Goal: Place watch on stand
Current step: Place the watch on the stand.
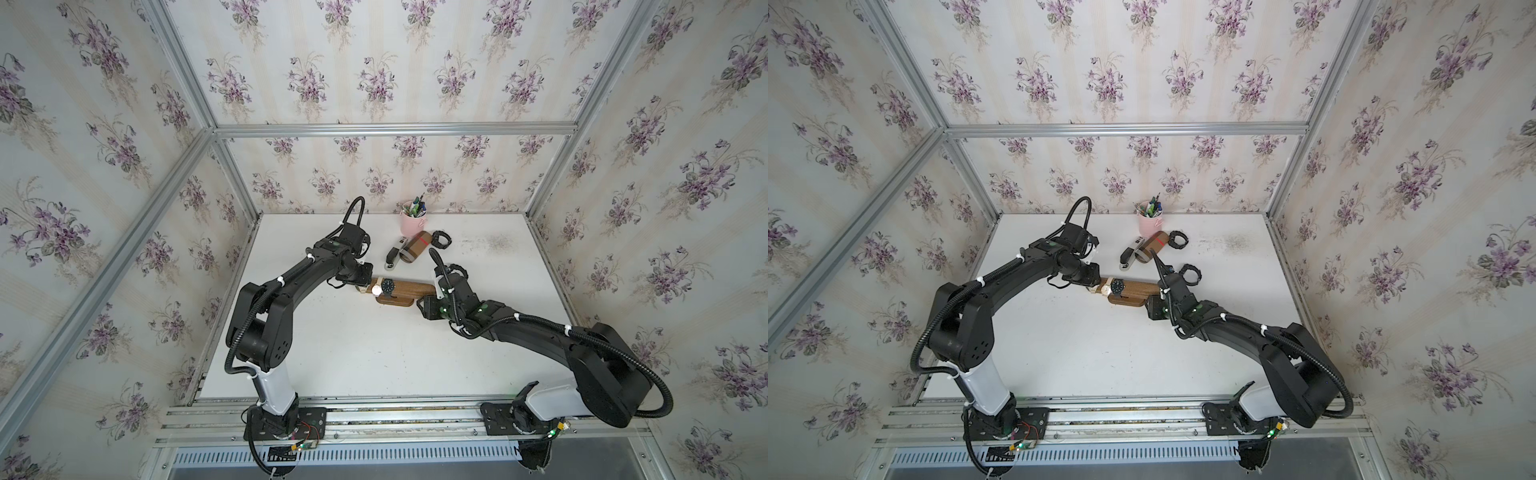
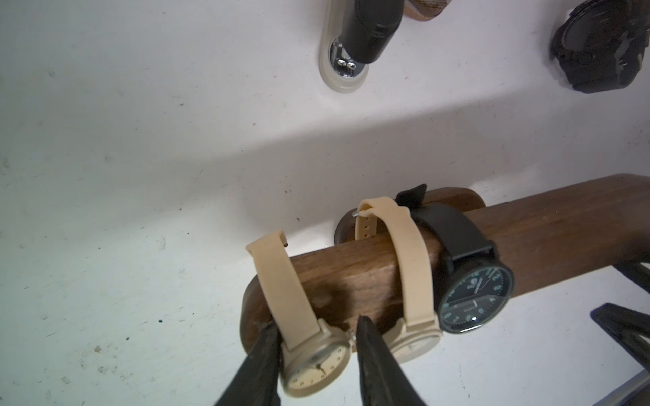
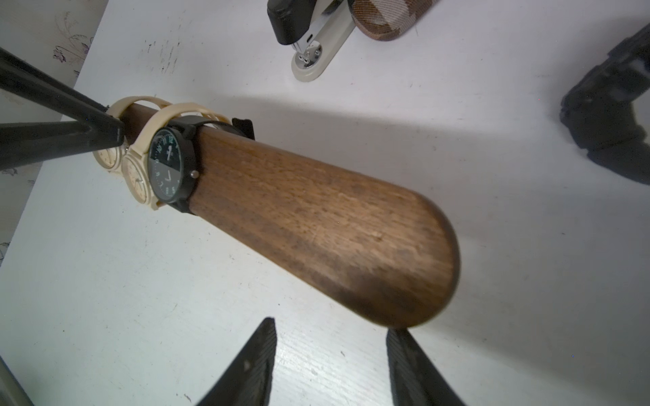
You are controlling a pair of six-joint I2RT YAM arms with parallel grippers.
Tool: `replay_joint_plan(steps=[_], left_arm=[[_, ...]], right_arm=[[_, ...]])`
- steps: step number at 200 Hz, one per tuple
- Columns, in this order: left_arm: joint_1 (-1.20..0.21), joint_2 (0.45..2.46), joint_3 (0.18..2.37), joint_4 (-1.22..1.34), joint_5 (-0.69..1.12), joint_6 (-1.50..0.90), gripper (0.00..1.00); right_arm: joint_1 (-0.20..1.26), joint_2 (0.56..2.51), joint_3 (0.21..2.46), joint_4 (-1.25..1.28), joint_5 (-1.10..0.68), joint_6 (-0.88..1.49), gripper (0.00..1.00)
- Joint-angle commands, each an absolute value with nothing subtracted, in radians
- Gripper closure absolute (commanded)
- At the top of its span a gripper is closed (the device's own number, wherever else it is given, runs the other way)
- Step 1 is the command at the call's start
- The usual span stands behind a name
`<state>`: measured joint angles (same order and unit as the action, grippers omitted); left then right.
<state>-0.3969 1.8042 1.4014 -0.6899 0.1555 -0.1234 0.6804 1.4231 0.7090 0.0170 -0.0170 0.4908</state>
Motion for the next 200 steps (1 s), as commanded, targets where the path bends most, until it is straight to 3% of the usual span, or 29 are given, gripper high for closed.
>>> replay_joint_plan(steps=[1,78,126,166,200], left_arm=[[-0.399,1.806,1.407,-0.674,0.192,-0.12,0.63],[-0.407,1.816,1.414,-0.642,0.268,-0.106,0.63],[-0.407,1.8,1.402,-0.641,0.233,-0.113,0.63],[-0.407,1.755,1.359,-0.617,0.137,-0.127,0.56],[-0.409,1.772,1.372,-0.624,0.151,-0.12,0.59]], right_arm=[[0.68,1.428,0.713,0.028,-0.005,0.488,0.49],[0.641,1.456,0.725,0.034,-0.031,0.446,0.47],[0.634,1.437,0.723,0.022,-0.013,0.444,0.48],[0.621,1.416,0.725,0.008,-0.004,0.435,0.48],[0.62,1.419,0.73,0.005,-0.004,0.433,0.48]])
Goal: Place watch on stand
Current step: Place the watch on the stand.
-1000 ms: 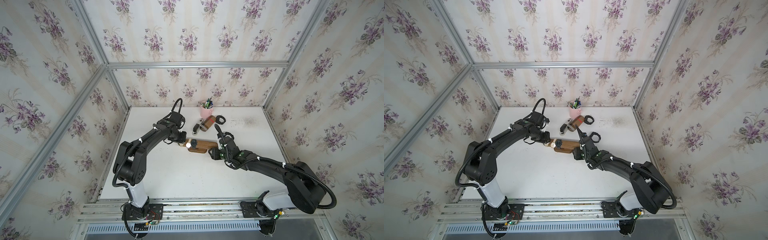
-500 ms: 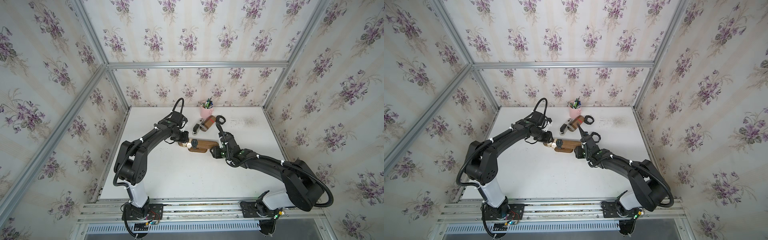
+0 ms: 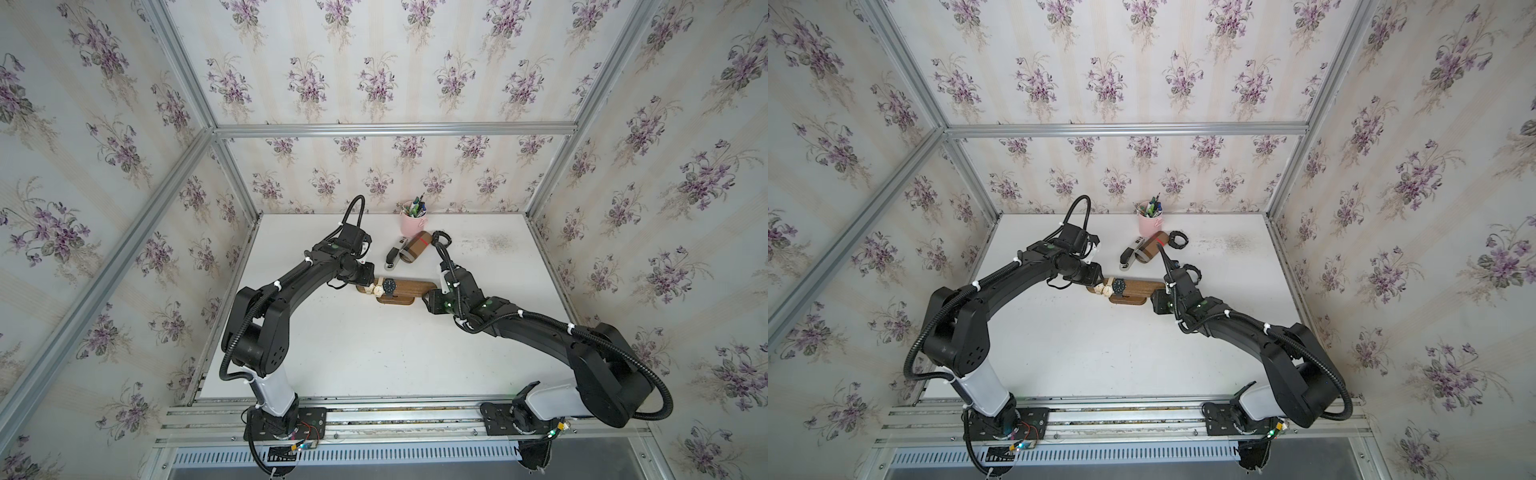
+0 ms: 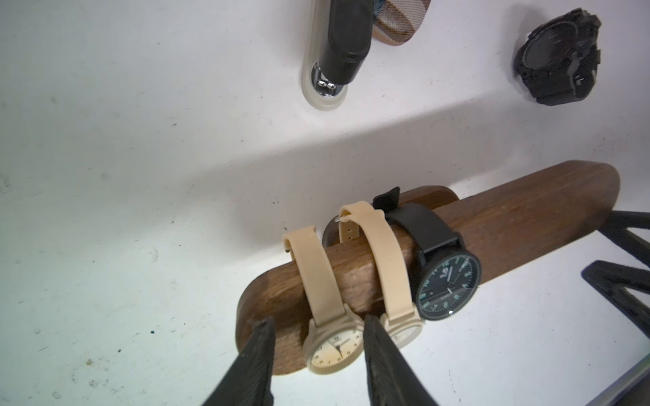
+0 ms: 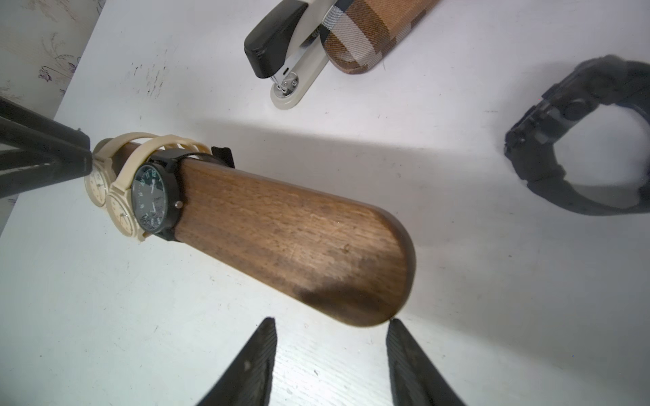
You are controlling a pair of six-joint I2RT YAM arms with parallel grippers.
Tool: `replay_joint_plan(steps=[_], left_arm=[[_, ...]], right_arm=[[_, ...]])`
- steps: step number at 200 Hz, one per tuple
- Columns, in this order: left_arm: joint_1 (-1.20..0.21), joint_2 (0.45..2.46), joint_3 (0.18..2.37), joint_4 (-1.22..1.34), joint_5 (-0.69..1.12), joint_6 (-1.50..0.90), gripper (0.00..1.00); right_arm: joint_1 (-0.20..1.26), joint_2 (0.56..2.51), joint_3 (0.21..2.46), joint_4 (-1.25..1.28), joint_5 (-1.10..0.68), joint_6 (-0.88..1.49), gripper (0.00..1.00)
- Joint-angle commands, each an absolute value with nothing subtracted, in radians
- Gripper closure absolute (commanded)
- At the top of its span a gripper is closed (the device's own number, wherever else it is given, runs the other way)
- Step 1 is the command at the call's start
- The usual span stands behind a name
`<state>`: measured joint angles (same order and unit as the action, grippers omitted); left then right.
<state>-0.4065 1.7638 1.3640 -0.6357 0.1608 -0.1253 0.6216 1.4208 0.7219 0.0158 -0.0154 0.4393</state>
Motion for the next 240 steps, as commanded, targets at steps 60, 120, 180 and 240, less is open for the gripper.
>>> replay_joint_plan(steps=[60,120,180,240], left_arm=[[-0.43,1.805,1.41,-0.625,0.155,-0.109,0.64],[-0.453,1.729,1.348,-0.599,0.075,-0.12,0.58],[-0.517,1.46,1.159,-0.483,-0.154,-0.173,0.42],[-0.491,1.047,0.847,-0.271,-0.234,-0.341,0.26]], right_arm=[[0.62,1.433,0.745,0.005,-0.01,0.426,0.52],[0.618,1.413,0.752,-0.011,0.007,0.414,0.51],[0.58,1.318,0.76,-0.076,0.068,0.386,0.45],[0.347,1.335,0.824,-0.104,0.056,0.372,0.39]])
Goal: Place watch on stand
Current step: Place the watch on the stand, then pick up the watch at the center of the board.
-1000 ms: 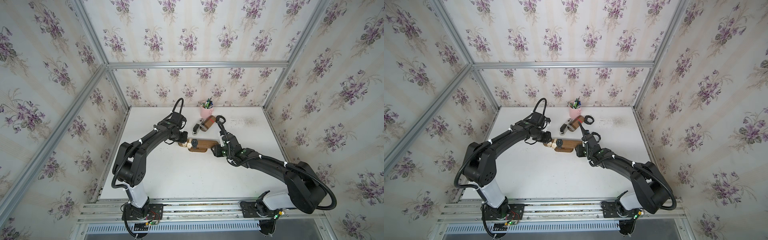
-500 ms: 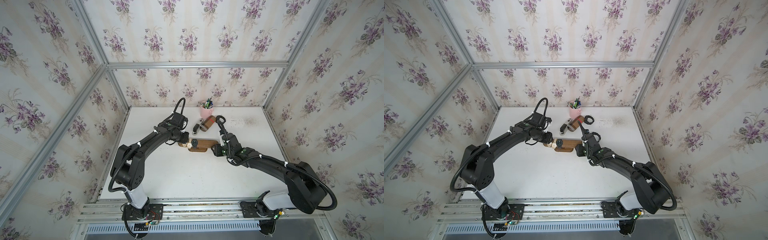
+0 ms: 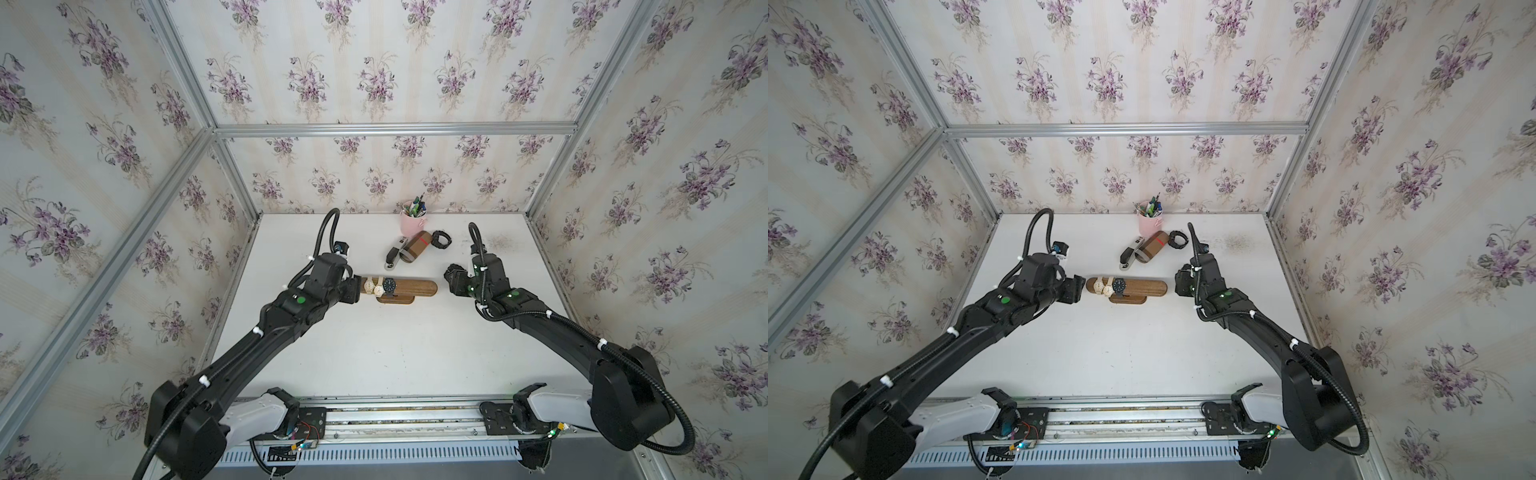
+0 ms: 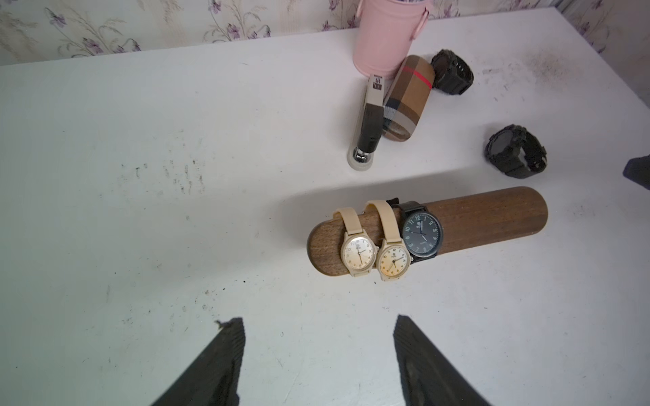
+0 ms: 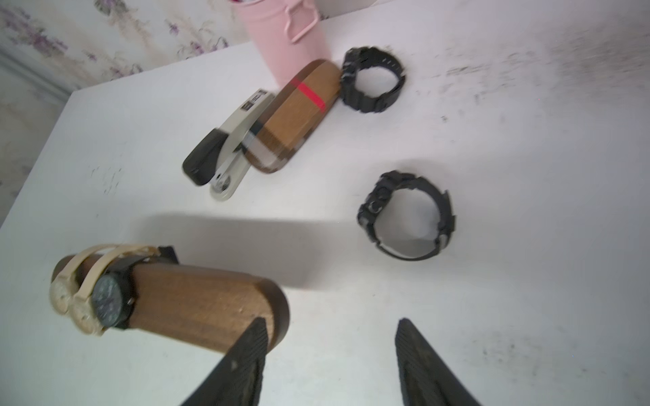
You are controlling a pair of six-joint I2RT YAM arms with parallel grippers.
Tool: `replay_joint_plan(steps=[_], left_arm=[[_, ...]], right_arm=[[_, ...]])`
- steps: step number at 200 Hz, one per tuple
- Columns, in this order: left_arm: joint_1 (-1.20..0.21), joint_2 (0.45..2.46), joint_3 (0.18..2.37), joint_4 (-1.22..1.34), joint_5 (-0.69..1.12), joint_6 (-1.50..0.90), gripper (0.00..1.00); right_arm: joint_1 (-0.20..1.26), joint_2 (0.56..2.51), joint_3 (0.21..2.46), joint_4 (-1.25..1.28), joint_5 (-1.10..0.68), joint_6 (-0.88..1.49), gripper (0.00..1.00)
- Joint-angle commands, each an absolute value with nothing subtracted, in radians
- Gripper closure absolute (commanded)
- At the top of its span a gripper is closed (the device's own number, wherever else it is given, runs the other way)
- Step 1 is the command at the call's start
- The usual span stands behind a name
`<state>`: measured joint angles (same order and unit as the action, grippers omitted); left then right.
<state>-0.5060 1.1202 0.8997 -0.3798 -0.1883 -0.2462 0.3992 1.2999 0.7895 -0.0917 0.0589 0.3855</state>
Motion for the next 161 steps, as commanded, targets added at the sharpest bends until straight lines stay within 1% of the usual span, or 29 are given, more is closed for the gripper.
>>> replay_joint_plan(steps=[1,9,22,29,46,74,105,114,128,161], left_arm=[[-0.49,1.045,0.845,-0.27,-0.233,-0.343,0.26],[-0.482,1.021,0.828,-0.27,-0.235,-0.363,0.22],[-0.465,0.985,0.806,-0.278,-0.239,-0.39,0.21],[-0.459,0.963,0.793,-0.292,-0.264,-0.409,0.21],[-0.448,0.896,0.738,-0.296,-0.32,-0.452,0.17],[-0.432,0.794,0.641,-0.268,-0.347,-0.478,0.13],[-0.422,0.728,0.572,-0.239,-0.35,-0.477,0.06],[-0.421,0.712,0.552,-0.232,-0.363,-0.479,0.01],[-0.416,0.69,0.523,-0.209,-0.374,-0.476,0.01],[-0.411,0.647,0.484,-0.17,-0.376,-0.473,0.01]], right_arm=[[0.344,1.338,0.826,-0.104,0.056,0.372,0.39],[0.325,1.365,0.844,-0.099,0.054,0.371,0.39],[0.293,1.418,0.884,-0.101,0.044,0.372,0.4],[0.279,1.449,0.905,-0.1,0.042,0.372,0.4],[0.252,1.527,0.961,-0.102,0.038,0.371,0.41],[0.202,1.681,1.089,-0.113,0.001,0.361,0.46],[0.18,1.86,1.267,-0.146,-0.032,0.355,0.47],[0.179,1.9,1.308,-0.141,-0.042,0.353,0.47],[0.18,1.969,1.387,-0.153,-0.049,0.358,0.46],[0.18,2.155,1.623,-0.27,-0.031,0.356,0.47]])
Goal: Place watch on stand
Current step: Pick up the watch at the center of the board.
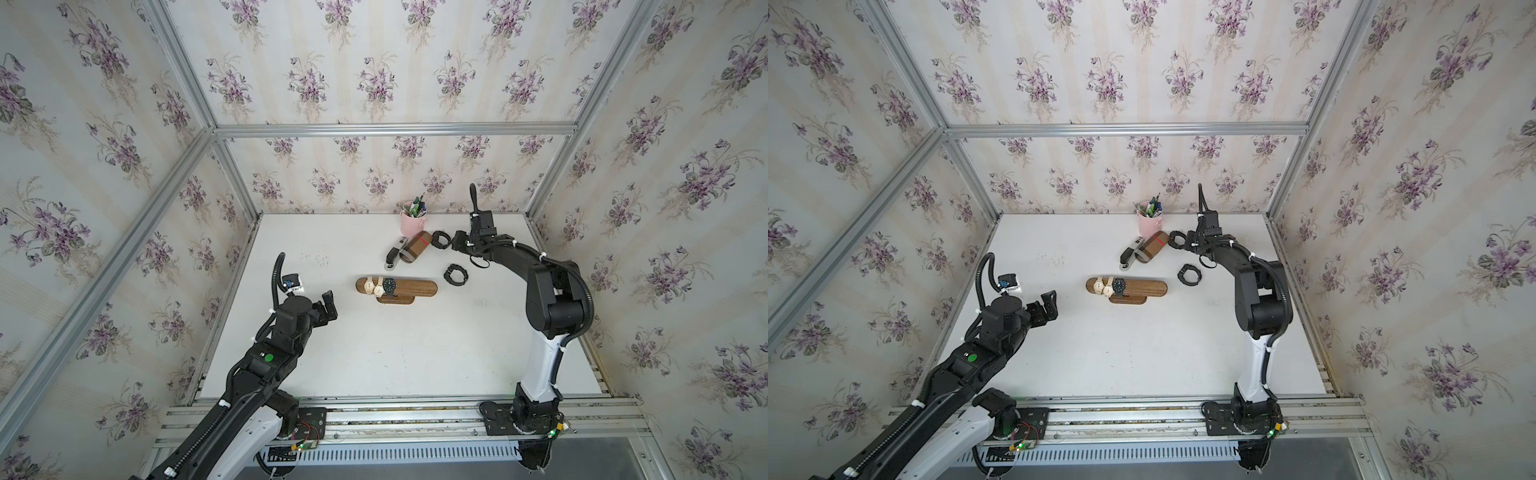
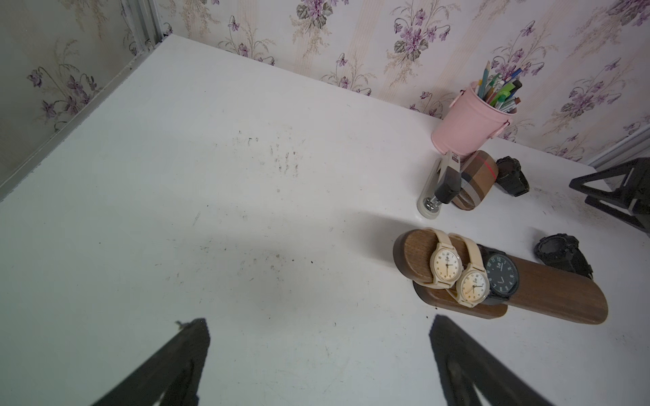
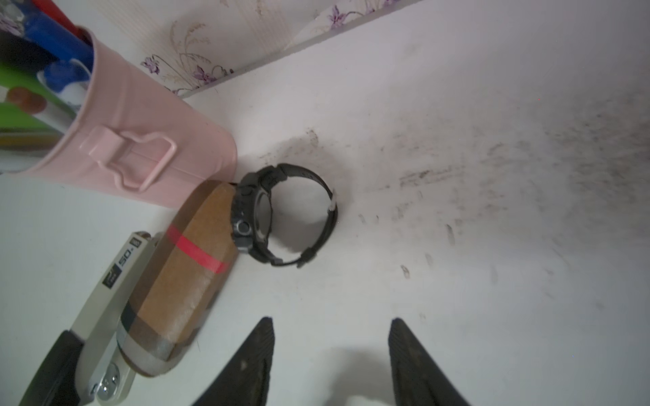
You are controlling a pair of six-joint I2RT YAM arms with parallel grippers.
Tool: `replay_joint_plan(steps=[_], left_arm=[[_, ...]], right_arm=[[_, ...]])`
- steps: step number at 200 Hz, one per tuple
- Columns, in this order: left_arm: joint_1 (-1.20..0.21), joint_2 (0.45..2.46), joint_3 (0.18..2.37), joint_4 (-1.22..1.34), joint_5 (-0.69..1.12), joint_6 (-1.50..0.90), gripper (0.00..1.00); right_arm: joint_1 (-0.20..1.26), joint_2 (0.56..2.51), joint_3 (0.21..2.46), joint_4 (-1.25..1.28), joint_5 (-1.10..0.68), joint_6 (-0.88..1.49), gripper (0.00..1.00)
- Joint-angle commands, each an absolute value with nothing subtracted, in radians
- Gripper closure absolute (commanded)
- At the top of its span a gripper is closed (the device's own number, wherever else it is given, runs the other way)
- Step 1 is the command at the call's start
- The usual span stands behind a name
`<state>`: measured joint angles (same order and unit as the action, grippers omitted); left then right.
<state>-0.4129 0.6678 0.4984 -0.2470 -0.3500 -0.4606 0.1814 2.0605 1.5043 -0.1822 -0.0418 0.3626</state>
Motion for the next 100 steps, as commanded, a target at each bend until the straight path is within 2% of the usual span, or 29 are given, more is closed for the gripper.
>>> replay_joint_plan(steps=[1,46,100], left_arm=[[-0.411,0.646,0.483,-0.169,-0.375,-0.472,0.01],[-0.411,0.602,0.439,-0.132,-0.391,-0.48,0.01],[-0.41,0.6,0.42,-0.112,-0.368,-0.478,0.01]], right_arm=[[0.18,2.16,1.628,-0.272,-0.031,0.356,0.47],[0.18,2.326,1.845,-0.361,-0.024,0.354,0.49],[0.181,2.451,1.964,-0.4,-0.041,0.342,0.58]])
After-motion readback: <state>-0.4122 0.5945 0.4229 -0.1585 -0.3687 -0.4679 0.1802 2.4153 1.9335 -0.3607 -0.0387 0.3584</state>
